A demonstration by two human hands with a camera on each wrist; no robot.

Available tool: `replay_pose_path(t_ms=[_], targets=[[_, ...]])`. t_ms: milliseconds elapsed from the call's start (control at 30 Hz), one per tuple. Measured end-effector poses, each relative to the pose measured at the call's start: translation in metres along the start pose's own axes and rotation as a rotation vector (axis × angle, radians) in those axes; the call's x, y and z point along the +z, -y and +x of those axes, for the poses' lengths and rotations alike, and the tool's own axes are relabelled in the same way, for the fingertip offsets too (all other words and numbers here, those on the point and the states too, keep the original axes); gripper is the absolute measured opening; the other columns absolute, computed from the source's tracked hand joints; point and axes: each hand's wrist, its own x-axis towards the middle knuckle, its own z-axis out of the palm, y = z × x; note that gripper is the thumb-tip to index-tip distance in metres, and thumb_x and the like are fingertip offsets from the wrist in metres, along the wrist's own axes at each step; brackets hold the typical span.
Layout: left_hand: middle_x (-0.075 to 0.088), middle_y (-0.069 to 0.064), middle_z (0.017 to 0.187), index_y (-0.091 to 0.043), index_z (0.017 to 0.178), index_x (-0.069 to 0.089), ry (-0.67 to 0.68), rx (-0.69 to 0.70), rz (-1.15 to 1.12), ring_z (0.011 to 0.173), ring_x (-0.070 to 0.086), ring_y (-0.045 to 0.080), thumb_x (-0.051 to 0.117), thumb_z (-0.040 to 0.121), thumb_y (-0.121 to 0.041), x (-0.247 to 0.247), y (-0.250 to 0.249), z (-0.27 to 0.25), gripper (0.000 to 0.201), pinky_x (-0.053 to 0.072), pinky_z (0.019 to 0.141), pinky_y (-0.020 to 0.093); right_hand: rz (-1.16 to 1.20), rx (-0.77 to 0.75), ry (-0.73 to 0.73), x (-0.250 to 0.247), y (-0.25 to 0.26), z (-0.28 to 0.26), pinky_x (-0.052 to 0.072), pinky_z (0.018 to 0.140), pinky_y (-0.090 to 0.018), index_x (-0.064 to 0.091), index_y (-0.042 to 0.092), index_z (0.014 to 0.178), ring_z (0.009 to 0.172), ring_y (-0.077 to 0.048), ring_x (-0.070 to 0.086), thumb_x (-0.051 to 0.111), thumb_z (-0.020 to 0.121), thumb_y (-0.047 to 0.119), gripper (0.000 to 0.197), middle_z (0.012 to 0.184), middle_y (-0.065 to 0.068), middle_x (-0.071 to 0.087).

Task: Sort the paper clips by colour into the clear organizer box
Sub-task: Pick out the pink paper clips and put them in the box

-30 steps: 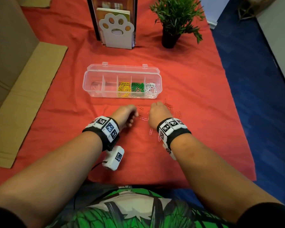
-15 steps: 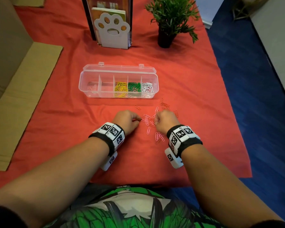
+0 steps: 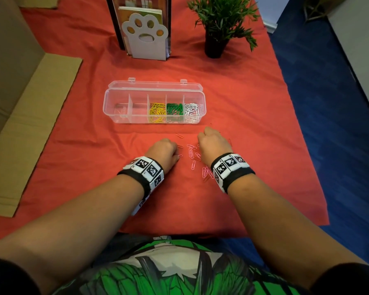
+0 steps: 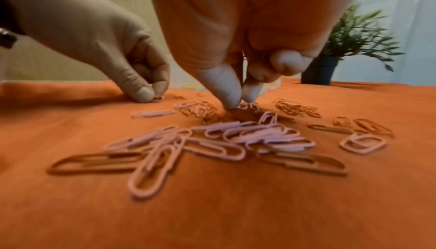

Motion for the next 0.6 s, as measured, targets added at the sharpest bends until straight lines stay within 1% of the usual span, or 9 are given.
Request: replay_pose_path(t_ms=[133, 200, 267, 300, 367, 433, 467, 533, 600], targets=[[0.061, 0.018, 0.096, -0.004, 0.089, 0.061, -0.01, -0.039, -0.179, 0.091, 0.056, 0.032, 0.051, 0.088, -0.02, -0.003, -0.006, -0.001, 0.019, 0.041, 0.081, 0.035, 0.137, 0.094, 0.064, 0.0, -0.001, 0.005, 0.044, 0.09, -0.035, 0.054, 0.003, 0.108, 0.109, -0.032, 0.052, 0.052, 0.084, 0.007, 0.024, 0.114, -0.015, 0.052], [0.057, 0.012, 0.075, -0.009, 0.074, 0.054, 0.07, -0.181, -0.505, 0.069, 0.051, 0.027, 0.047, 0.087, -0.019, -0.01, -0.009, 0.0, 0.018, 0.04, 0.064, 0.033, 0.439, 0.26, 0.082, -0.002, -0.008, 0.008, 0.041, 0.079, -0.026, 0.056, 0.011, 0.097, 0.094, -0.025, 0.056, 0.052, 0.089, 0.012, 0.009, 0.1, -0.009, 0.058], [0.048, 0.003, 0.055, -0.015, 0.063, 0.045, 0.171, -0.349, -1.011, 0.047, 0.04, 0.018, 0.043, 0.076, -0.019, -0.016, -0.013, -0.001, 0.013, 0.029, 0.047, 0.023, 0.815, 0.418, 0.081, -0.002, -0.017, 0.01, 0.04, 0.066, -0.022, 0.054, 0.021, 0.086, 0.074, -0.016, 0.053, 0.048, 0.089, 0.009, 0.014, 0.083, 0.001, 0.057], [0.047, 0.001, 0.05, -0.015, 0.062, 0.043, 0.214, -0.405, -1.264, 0.041, 0.037, 0.014, 0.04, 0.068, -0.016, -0.02, -0.014, -0.002, 0.007, 0.025, 0.043, 0.018, 1.005, 0.492, 0.087, -0.003, -0.022, 0.009, 0.04, 0.057, -0.022, 0.054, 0.023, 0.085, 0.065, -0.012, 0.049, 0.046, 0.089, 0.005, 0.02, 0.079, 0.003, 0.054], [0.051, 0.002, 0.05, -0.013, 0.062, 0.046, 0.288, -0.392, -1.568, 0.04, 0.041, 0.014, 0.036, 0.055, -0.016, -0.027, -0.013, -0.004, 0.012, 0.031, 0.042, 0.015, 1.441, 0.631, 0.065, -0.007, -0.029, 0.006, 0.036, 0.042, -0.017, 0.056, 0.017, 0.083, 0.055, -0.01, 0.043, 0.039, 0.089, -0.002, 0.026, 0.072, 0.001, 0.049], [0.056, 0.006, 0.056, -0.01, 0.062, 0.051, 0.303, -0.368, -1.676, 0.045, 0.049, 0.015, 0.035, 0.056, -0.015, -0.03, -0.014, -0.005, 0.018, 0.041, 0.045, 0.017, 1.78, 0.73, 0.024, -0.016, -0.032, 0.003, 0.039, 0.042, -0.018, 0.054, 0.007, 0.079, 0.055, -0.013, 0.044, 0.038, 0.089, 0.0, 0.02, 0.068, -0.003, 0.045], [0.058, 0.005, 0.057, -0.011, 0.062, 0.053, 0.293, -0.385, -1.673, 0.046, 0.051, 0.014, 0.036, 0.062, -0.012, -0.029, -0.015, -0.002, 0.017, 0.043, 0.046, 0.018, 1.836, 0.752, 0.03, -0.019, -0.032, 0.004, 0.039, 0.042, -0.019, 0.052, 0.006, 0.076, 0.054, -0.013, 0.043, 0.04, 0.089, 0.003, 0.019, 0.067, -0.003, 0.042], [0.053, -0.003, 0.049, -0.015, 0.062, 0.051, 0.255, -0.457, -1.574, 0.04, 0.046, 0.008, 0.038, 0.08, -0.014, -0.024, -0.02, 0.003, 0.022, 0.04, 0.042, 0.014, 1.734, 0.764, 0.061, -0.019, -0.028, 0.01, 0.034, 0.04, -0.018, 0.049, 0.008, 0.072, 0.051, -0.011, 0.037, 0.043, 0.09, 0.004, 0.019, 0.063, -0.001, 0.037], [0.044, -0.008, 0.043, -0.018, 0.064, 0.052, 0.189, -0.5, -1.41, 0.036, 0.037, 0.005, 0.044, 0.087, -0.02, -0.014, -0.024, 0.009, 0.024, 0.031, 0.038, 0.012, 1.49, 0.739, 0.116, -0.019, -0.025, 0.017, 0.032, 0.043, -0.021, 0.051, 0.013, 0.072, 0.05, -0.01, 0.035, 0.049, 0.09, 0.006, 0.019, 0.062, -0.001, 0.04]])
